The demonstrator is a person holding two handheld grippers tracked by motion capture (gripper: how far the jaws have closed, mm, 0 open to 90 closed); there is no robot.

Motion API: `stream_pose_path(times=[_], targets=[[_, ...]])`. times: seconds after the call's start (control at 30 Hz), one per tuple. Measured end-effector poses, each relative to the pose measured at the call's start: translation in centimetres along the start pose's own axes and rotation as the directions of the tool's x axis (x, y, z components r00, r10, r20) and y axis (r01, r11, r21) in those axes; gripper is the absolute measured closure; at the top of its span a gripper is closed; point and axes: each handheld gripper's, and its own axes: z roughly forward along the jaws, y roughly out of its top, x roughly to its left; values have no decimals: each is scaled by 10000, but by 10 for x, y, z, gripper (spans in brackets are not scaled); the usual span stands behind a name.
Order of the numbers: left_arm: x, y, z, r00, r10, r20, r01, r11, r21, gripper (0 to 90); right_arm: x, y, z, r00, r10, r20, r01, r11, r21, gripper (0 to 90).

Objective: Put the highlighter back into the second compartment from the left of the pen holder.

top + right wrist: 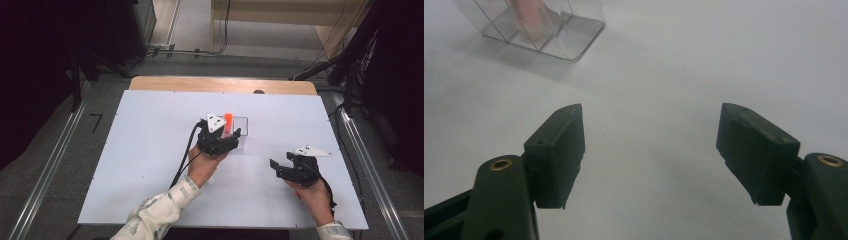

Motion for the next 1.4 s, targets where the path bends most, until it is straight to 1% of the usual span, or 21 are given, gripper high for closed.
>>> stream_pose_path(times=[0.23, 0.3, 0.37, 0.43, 0.6, 0.7, 0.93, 1.03, 1.1, 1.23, 1.4], targets=[[-4, -3, -11, 9997, 93, 236, -92, 10000, -38, 370, 0, 0, 0, 10000, -3, 32, 3, 10000, 21, 262], [-5, -4, -14, 9995, 32, 303, -30, 10000, -61, 339, 1, 0, 0, 10000, 21, 29, -21, 10000, -1, 262], [-5, -5, -18, 9993, 65, 370, -61, 9999, -106, 330, 0, 0, 0, 10000, 13, 44, -13, 10000, 3, 262], [-5, -6, -21, 9992, 79, 389, -77, 10000, -54, 283, 0, 0, 0, 10000, 6, 49, -6, 10000, 11, 262], [-6, -10, -30, 9992, 140, 379, -140, 9999, -5, 215, 0, 0, -1, 10000, 20, 66, -20, 10000, -12, 261], [-5, -13, -38, 9991, 177, 395, -174, 9998, -80, 197, 0, 0, -1, 10000, 30, 61, -30, 10000, -16, 259], [1, -18, -55, 9990, 107, 439, -97, 9997, -239, 183, 1, 0, -1, 10000, 32, 76, -31, 10000, -32, 258], [4, -23, -63, 9990, 92, 443, -82, 9997, -227, 183, 1, 0, -1, 10000, 33, 80, -33, 10000, -37, 258], [6, -26, -66, 9991, 6, 435, 4, 9997, -226, 183, 1, 0, 0, 10000, 27, 71, -27, 10000, -16, 258], [16, -35, -71, 9997, -129, 230, 132, 9998, -126, 183, 2, 0, 0, 10000, 2, 68, -2, 10000, 3, 258], [31, -46, -74, 9996, -223, -187, 225, 9997, 77, 180, 3, 1, 0, 10000, -3, 90, 3, 10000, 12, 258]])
